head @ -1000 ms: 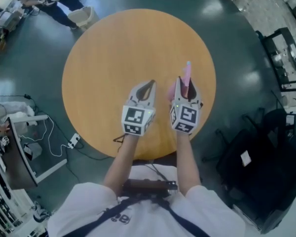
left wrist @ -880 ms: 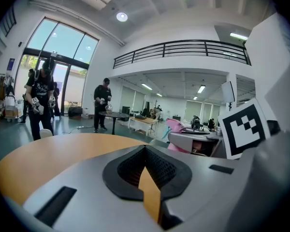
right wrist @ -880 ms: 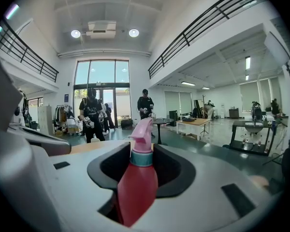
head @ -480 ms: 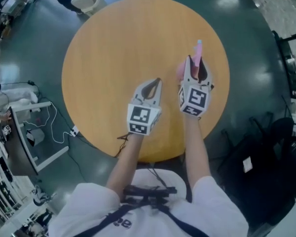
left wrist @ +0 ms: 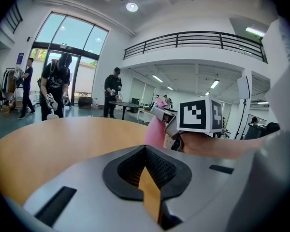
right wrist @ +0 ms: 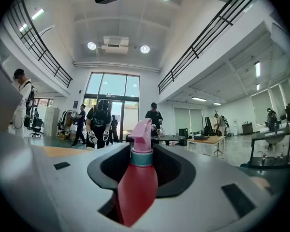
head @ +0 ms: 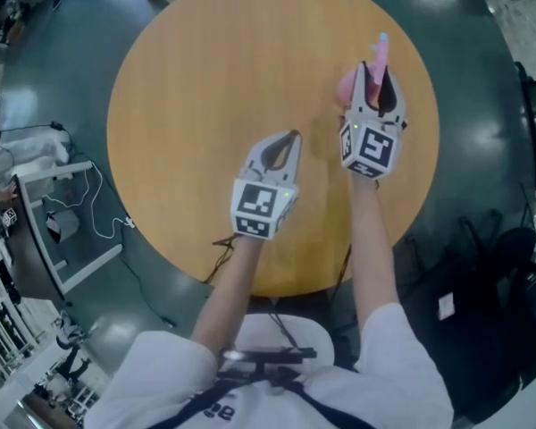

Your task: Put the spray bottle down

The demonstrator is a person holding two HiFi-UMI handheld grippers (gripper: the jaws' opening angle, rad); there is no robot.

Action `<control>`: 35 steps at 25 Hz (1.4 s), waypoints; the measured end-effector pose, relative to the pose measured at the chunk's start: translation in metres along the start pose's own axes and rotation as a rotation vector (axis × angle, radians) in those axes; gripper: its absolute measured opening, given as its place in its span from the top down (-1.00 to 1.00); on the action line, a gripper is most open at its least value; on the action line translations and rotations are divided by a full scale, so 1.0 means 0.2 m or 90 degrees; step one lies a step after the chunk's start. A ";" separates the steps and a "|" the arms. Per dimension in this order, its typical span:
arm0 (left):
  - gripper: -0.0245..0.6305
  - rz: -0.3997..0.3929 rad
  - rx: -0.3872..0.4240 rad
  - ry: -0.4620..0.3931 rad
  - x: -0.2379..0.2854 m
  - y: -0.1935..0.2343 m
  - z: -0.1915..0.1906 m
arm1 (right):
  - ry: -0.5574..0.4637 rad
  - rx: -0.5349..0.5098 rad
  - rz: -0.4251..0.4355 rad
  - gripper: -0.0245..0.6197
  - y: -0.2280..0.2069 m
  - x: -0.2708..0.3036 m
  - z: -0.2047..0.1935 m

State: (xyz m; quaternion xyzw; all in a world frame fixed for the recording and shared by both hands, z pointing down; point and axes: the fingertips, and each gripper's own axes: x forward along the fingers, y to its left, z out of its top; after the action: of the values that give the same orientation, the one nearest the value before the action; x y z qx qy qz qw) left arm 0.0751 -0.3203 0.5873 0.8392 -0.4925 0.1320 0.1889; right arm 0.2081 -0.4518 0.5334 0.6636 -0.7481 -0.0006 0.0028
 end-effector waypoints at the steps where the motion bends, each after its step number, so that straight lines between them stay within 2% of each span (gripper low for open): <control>1: 0.89 0.001 0.000 0.000 0.01 0.01 0.00 | -0.011 -0.004 0.001 0.39 0.00 0.03 0.01; 9: 0.89 -0.001 0.002 0.005 0.06 0.05 -0.05 | -0.040 -0.017 0.017 0.39 0.04 0.11 -0.05; 16: 0.89 -0.012 0.003 0.005 0.07 0.06 -0.07 | -0.056 -0.028 0.007 0.38 0.06 0.09 -0.11; 20: 0.89 -0.019 0.004 0.001 0.07 0.04 -0.06 | -0.018 -0.036 0.012 0.35 0.07 0.10 -0.14; 23: 0.89 -0.025 0.013 -0.004 0.06 0.03 -0.03 | 0.008 -0.039 0.023 0.12 0.07 0.11 -0.16; 35: 0.89 -0.041 0.032 -0.058 -0.14 -0.02 0.10 | 0.012 -0.015 0.008 0.09 0.07 -0.19 -0.04</control>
State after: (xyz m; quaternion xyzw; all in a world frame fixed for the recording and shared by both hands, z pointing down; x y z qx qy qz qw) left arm 0.0663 -0.3048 0.5565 0.8644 -0.4696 0.0998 0.1496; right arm 0.1987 -0.4121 0.5410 0.6586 -0.7523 -0.0034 0.0179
